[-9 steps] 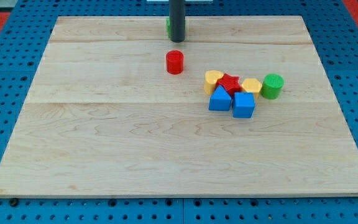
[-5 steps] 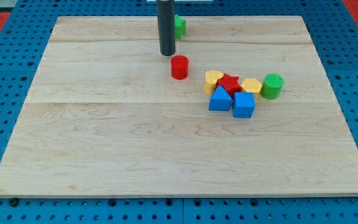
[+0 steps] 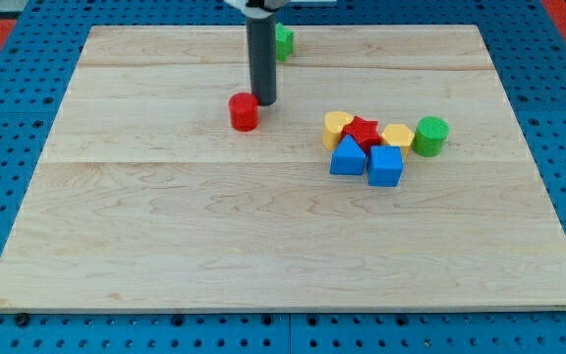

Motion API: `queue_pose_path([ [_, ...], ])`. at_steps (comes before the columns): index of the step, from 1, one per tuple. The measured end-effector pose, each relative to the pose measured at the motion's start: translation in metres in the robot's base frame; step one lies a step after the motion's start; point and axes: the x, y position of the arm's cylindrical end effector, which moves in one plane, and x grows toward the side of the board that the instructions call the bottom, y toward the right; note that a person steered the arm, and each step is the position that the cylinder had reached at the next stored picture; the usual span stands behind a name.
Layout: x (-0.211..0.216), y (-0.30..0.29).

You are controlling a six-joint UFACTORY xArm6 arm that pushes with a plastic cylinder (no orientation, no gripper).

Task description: Move the red circle to the bottom centre of the board

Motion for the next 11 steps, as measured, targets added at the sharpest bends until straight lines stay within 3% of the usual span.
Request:
queue_pose_path([
  [1,0.034,-0.011],
  [4,0.002,-0.092],
  [6,0.027,-0.004],
  [7,0.057,-0.047],
  [9,0.068,-0.088],
  [10,0.083,-0.088],
  [11,0.095,-0.029],
])
